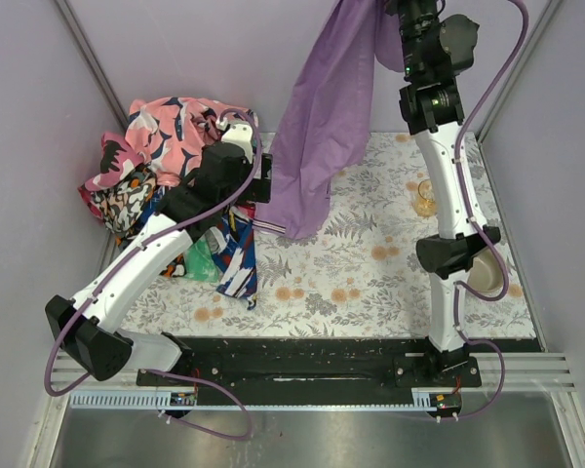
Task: Pick out a specific cloth from the pile
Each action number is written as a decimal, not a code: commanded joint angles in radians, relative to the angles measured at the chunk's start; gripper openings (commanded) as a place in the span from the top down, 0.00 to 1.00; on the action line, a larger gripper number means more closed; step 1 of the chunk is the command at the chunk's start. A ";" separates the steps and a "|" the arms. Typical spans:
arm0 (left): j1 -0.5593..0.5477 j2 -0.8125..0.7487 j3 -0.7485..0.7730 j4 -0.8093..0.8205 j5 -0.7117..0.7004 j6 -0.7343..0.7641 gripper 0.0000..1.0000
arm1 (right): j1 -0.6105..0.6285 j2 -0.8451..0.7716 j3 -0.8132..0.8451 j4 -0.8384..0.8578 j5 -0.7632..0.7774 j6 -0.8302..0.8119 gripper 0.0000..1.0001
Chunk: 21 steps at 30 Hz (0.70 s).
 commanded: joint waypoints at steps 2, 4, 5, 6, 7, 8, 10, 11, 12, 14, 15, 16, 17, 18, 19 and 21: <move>0.007 0.011 0.015 0.025 -0.043 -0.030 0.01 | -0.080 -0.004 0.062 0.183 0.036 0.015 1.00; 0.012 0.019 0.018 0.026 -0.043 -0.035 0.01 | -0.103 0.004 0.052 0.196 0.039 -0.010 1.00; 0.014 0.024 0.021 0.026 -0.046 -0.040 0.01 | -0.117 0.006 0.046 0.213 0.041 -0.020 1.00; 0.015 0.027 0.021 0.026 -0.049 -0.043 0.01 | -0.132 0.009 0.045 0.228 0.042 -0.011 1.00; 0.018 0.036 0.020 0.028 -0.049 -0.047 0.01 | -0.147 0.012 0.053 0.224 0.044 0.003 1.00; 0.020 0.042 0.023 0.028 -0.046 -0.056 0.01 | -0.161 0.015 0.059 0.230 0.050 0.012 1.00; 0.024 0.059 0.034 0.025 -0.034 -0.066 0.01 | -0.184 0.016 0.062 0.223 0.046 0.028 1.00; 0.026 0.064 0.037 0.025 -0.034 -0.069 0.01 | -0.192 0.015 0.059 0.209 0.026 0.046 1.00; 0.026 0.073 0.038 0.023 -0.031 -0.072 0.01 | -0.195 0.013 0.056 0.186 0.009 0.064 1.00; 0.027 0.082 0.040 0.025 -0.028 -0.084 0.01 | -0.195 0.006 0.032 0.115 -0.072 0.138 1.00; 0.029 0.088 0.041 0.025 -0.019 -0.090 0.01 | -0.194 0.004 0.016 0.082 -0.139 0.188 1.00; 0.029 0.093 0.044 0.025 -0.011 -0.093 0.01 | -0.192 0.006 0.001 0.031 -0.201 0.275 1.00; 0.032 0.094 0.044 0.023 -0.008 -0.101 0.01 | -0.192 0.006 -0.014 -0.012 -0.255 0.323 1.00; 0.033 0.096 0.041 0.020 -0.006 -0.107 0.01 | -0.189 0.003 -0.040 -0.067 -0.311 0.369 1.00; 0.035 0.096 0.038 0.019 -0.005 -0.112 0.01 | -0.187 -0.005 -0.086 -0.104 -0.359 0.423 1.00; 0.038 0.088 0.023 0.020 -0.002 -0.127 0.01 | -0.184 -0.045 -0.240 -0.161 -0.414 0.494 1.00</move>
